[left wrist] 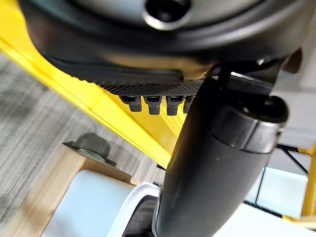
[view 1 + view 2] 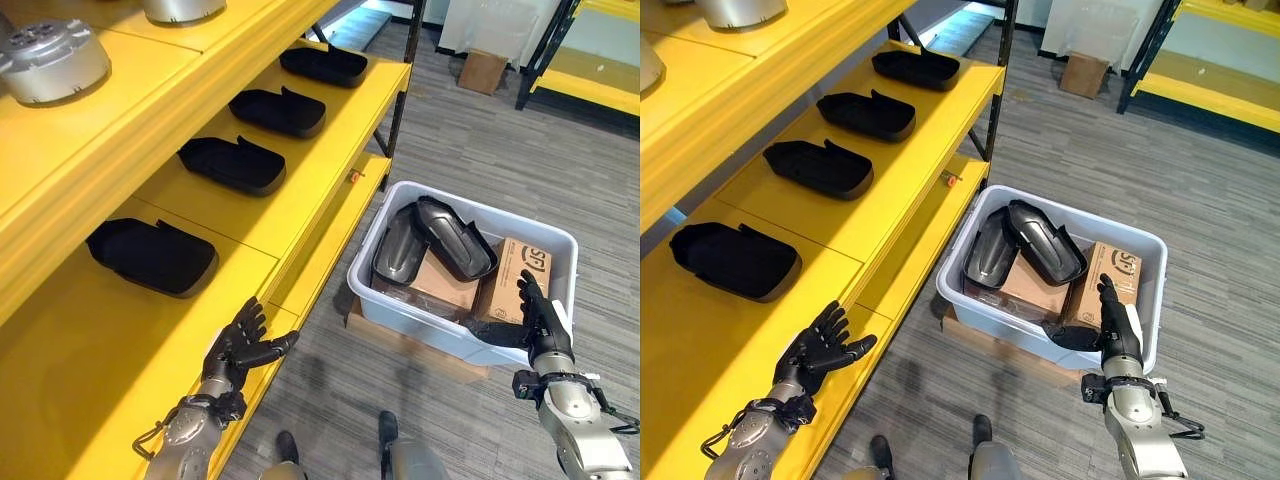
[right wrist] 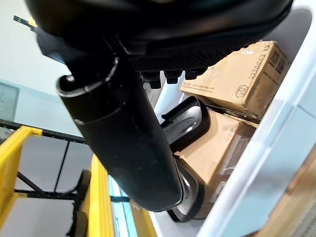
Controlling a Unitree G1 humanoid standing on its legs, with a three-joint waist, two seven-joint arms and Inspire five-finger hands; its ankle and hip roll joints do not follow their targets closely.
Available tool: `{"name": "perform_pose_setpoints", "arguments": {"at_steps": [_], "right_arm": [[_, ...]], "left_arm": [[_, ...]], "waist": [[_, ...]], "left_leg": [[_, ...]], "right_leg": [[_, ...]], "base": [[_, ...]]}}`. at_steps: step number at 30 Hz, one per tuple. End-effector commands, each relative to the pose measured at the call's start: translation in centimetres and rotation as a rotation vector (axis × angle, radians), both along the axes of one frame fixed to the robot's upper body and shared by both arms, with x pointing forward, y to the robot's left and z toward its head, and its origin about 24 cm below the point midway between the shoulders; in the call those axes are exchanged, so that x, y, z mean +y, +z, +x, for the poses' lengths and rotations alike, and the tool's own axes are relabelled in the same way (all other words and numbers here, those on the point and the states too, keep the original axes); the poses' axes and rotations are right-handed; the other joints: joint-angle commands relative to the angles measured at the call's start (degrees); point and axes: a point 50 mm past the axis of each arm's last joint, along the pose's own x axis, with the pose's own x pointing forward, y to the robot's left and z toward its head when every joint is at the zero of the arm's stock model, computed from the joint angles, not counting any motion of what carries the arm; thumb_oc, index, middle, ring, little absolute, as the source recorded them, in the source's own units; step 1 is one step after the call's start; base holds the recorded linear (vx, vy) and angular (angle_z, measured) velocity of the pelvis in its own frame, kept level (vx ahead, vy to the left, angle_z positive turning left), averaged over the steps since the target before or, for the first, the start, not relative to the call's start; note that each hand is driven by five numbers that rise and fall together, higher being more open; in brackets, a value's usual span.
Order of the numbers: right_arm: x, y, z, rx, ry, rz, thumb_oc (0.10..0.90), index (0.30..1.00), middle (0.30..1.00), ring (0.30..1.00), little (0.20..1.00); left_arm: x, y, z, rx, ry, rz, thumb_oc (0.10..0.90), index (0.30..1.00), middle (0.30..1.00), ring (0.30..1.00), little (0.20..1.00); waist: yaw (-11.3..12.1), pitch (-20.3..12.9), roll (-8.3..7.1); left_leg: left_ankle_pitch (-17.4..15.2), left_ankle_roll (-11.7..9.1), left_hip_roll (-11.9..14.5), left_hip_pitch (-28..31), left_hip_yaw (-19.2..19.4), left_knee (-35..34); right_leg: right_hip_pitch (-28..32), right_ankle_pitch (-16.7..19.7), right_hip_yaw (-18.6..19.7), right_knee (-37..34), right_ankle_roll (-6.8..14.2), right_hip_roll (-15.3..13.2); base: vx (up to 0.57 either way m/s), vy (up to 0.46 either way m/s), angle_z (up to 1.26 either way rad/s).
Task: Move parts from the plastic box to the shelf.
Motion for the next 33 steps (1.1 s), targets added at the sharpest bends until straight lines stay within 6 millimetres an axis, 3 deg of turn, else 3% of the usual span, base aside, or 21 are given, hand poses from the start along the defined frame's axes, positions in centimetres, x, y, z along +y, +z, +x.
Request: {"name": "perform_pose_setpoints", "arguments": {"at_steps": [1, 5, 8, 10, 12, 15, 20, 33], "right_arm": [[-1.7, 4.2, 1.4, -0.219, -0.071, -0.053, 0.9, 1.0, 1.0, 1.0, 1.0], [-1.3, 3.8, 2.2, -0.192, -0.059, -0.062, 0.9, 1.0, 1.0, 1.0, 1.0], [-0.4, 3.6, 3.1, -0.186, -0.008, -0.049, 0.9, 1.0, 1.0, 1.0, 1.0], [-0.1, 3.7, 3.1, -0.197, 0.002, -0.033, 0.9, 1.0, 1.0, 1.0, 1.0], [-0.2, 3.4, 2.5, -0.192, -0.018, -0.022, 0.9, 1.0, 1.0, 1.0, 1.0], [-0.4, 2.4, 1.7, -0.167, -0.034, -0.021, 0.9, 1.0, 1.0, 1.0, 1.0], [-1.3, 2.4, 1.1, -0.145, -0.073, -0.039, 0.9, 1.0, 1.0, 1.0, 1.0], [-1.9, 2.8, 1.3, -0.139, -0.086, -0.055, 0.9, 1.0, 1.0, 1.0, 1.0]], "left_arm": [[-0.8, 3.6, 1.2, -0.203, -0.11, 0.044, 0.9, 1.0, 1.0, 1.0, 1.0], [-1.6, 3.2, 1.3, -0.186, -0.159, 0.059, 0.9, 1.0, 1.0, 1.0, 1.0], [-1.3, 3.4, 1.3, -0.19, -0.143, 0.116, 0.9, 1.0, 1.0, 1.0, 1.0], [-1.0, 3.9, 1.5, -0.204, -0.129, 0.119, 0.9, 1.0, 1.0, 1.0, 1.0], [-0.9, 4.2, 1.8, -0.216, -0.138, 0.125, 0.9, 1.0, 1.0, 1.0, 1.0], [-0.7, 4.2, 1.9, -0.225, -0.128, 0.101, 0.9, 1.0, 1.0, 1.0, 1.0], [-1.2, 4.1, 1.8, -0.226, -0.15, 0.072, 0.9, 1.0, 1.0, 1.0, 1.0], [-1.5, 3.7, 1.6, -0.2, -0.146, 0.065, 0.9, 1.0, 1.0, 1.0, 1.0]], "waist": [[-0.3, -3.5, -2.0], [-0.3, -3.7, -2.33], [1.3, -3.5, -2.16], [1.5, -2.9, -2.1], [0.5, -2.6, -2.5], [-0.1, -3.0, -3.02], [-0.6, -3.6, -2.53], [-2.1, -4.9, -1.29]], "left_leg": [[-9.6, 2.9, -1.6, -3.4, -1.4, 8.6], [-10.7, 4.2, -3.1, -2.0, 1.1, 8.2], [-12.2, 5.0, -2.4, -0.8, 4.3, 8.9], [-12.7, 5.5, -1.3, -2.1, 3.8, 11.0], [-12.4, 5.9, -0.9, -4.4, 1.9, 13.0], [-12.0, 4.2, 0.7, -4.9, 2.2, 14.3], [-10.1, 2.5, 2.1, -3.8, 2.4, 12.5], [-7.7, 0.9, 3.3, -0.7, 3.3, 7.4]], "right_leg": [[2.9, -4.1, -3.0, -1.0, 0.7, -3.3], [2.9, -2.0, -3.8, -2.0, 2.3, -4.3], [1.6, -3.3, -9.4, 4.1, 3.5, -7.0], [0.2, -3.7, -7.8, 8.0, 2.8, -8.7], [-0.3, -3.6, -4.7, 7.7, 1.8, -8.2], [1.6, -4.9, -4.3, 5.0, 2.5, -7.2], [3.4, -5.5, -5.7, 3.0, 1.8, -6.6], [4.1, -5.4, -6.0, 1.6, 1.4, -6.2]], "base": [[0.06, 0.143, -0.24], [0.02, 0.166, -0.38], [-0.02, 0.044, -0.52], [-0.12, -0.182, -1.03], [-0.09, -0.229, -0.52], [0.06, -0.224, -0.01], [0.03, -0.088, -0.07], [0.0, -0.005, 0.0]]}}
